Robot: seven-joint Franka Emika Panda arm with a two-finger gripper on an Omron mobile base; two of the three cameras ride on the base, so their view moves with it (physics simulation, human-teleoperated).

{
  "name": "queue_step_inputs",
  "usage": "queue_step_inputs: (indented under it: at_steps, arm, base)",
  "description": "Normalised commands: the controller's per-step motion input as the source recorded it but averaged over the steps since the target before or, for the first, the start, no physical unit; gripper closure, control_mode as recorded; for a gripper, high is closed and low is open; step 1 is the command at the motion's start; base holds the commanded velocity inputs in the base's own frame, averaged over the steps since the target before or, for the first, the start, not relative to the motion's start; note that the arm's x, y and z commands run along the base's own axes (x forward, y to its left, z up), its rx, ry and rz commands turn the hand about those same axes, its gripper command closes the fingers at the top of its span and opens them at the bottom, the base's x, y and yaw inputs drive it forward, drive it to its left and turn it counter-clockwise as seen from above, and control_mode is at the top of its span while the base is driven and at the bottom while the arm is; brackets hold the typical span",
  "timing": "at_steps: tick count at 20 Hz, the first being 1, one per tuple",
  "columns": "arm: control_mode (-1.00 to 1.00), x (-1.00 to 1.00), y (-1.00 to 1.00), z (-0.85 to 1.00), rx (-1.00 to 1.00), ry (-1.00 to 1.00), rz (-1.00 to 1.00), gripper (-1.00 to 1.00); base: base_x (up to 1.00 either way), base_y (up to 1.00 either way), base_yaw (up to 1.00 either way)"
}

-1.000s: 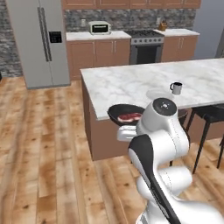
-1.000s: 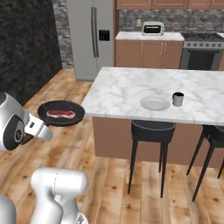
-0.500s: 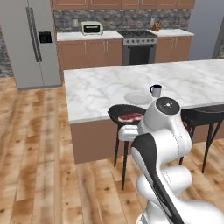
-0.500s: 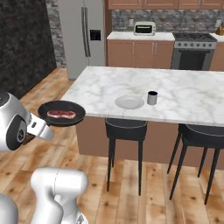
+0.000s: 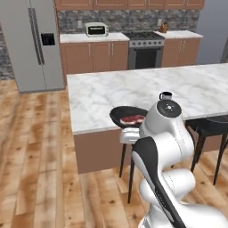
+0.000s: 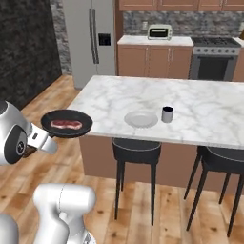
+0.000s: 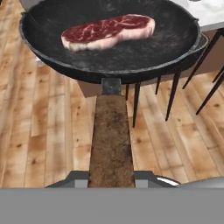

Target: Pick up the pan with the steak in it and place it on the dining table. Then place the steak on the plate.

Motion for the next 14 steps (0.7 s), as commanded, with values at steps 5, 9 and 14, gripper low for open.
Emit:
queue_step_inputs:
  at_steps: [5,9,14]
  arm:
    - [1.0,0.0,0.0,0.0,0.0,0.0,0.0,1.0]
    - [1.0,0.0,0.0,0.0,0.0,0.0,0.0,1.0]
    - [1.0,0.0,0.0,0.0,0.0,0.0,0.0,1.0]
  base:
    - [0.83,-0.08,0.05]
    - [0.73,-0.12,0.06]
    - [0.39,-0.07,0.04]
